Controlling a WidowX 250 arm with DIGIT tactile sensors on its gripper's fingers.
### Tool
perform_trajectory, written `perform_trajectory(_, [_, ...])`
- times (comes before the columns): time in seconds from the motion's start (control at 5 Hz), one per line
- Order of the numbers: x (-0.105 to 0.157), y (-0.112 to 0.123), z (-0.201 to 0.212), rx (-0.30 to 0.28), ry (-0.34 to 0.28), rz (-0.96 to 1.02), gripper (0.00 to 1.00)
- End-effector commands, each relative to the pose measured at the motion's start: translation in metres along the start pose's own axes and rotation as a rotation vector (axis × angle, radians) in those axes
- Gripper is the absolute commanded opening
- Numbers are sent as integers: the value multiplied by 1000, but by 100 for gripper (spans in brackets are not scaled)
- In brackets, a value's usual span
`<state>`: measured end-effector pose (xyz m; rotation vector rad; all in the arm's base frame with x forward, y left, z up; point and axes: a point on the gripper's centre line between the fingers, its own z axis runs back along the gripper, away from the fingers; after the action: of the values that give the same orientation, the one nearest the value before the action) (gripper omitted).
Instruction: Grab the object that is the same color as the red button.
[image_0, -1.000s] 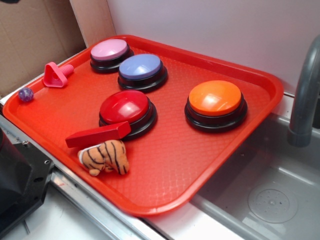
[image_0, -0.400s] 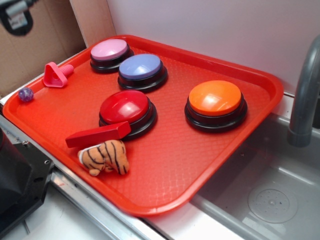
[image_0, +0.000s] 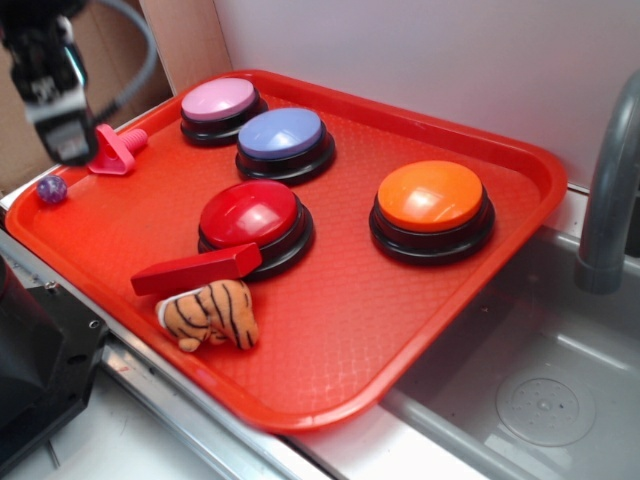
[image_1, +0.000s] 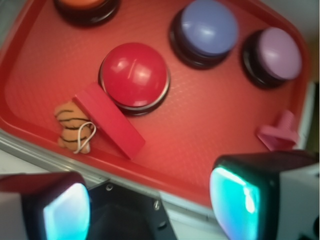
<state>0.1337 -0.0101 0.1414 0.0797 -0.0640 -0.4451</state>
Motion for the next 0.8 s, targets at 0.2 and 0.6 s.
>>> perform_trajectory(0.2, [8, 3, -67, -74, -13, -134, 100])
perform_trajectory(0.6, [26, -13, -106, -141, -45, -231, 100])
